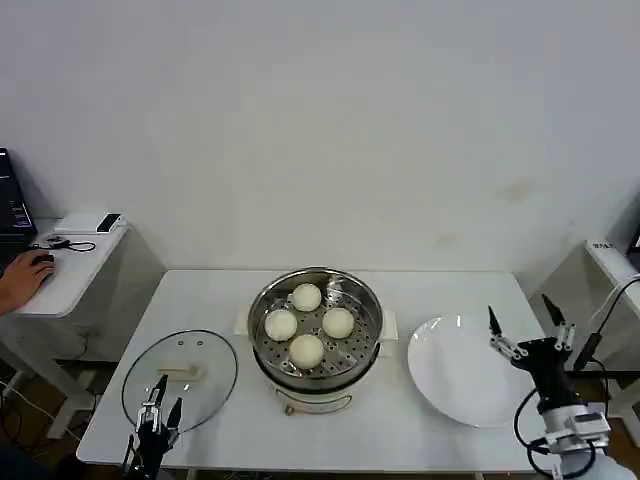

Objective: Take steamed baozi put them in steamer then cover it.

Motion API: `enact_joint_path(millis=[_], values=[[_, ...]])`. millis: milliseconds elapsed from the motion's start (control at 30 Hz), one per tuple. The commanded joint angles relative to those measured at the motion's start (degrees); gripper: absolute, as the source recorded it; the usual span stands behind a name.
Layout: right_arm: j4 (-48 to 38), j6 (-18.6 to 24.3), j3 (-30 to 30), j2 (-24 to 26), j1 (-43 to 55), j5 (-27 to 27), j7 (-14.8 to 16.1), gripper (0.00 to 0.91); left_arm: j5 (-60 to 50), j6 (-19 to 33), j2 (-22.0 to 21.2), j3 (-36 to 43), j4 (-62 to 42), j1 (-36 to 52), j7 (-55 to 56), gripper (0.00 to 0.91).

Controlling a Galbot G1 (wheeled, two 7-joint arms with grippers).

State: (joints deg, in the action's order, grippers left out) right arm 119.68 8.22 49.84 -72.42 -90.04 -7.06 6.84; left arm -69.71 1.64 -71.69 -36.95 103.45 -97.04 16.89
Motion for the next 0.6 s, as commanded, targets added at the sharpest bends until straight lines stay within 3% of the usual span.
enact_joint_path(millis=[33, 600], values=[[1.3, 0.7, 3.2, -2.2, -2.8, -0.5, 0.1, 0.907, -5.8, 0.3, 3.9, -0.1, -10.5, 7.4, -0.2, 0.907], [3.4, 0.7, 3.6, -4.1, -5.5, 0.9, 0.2, 0.907, -4.9, 0.3, 8.1, 1.8, -15.4, 15.1, -0.9, 0.907]])
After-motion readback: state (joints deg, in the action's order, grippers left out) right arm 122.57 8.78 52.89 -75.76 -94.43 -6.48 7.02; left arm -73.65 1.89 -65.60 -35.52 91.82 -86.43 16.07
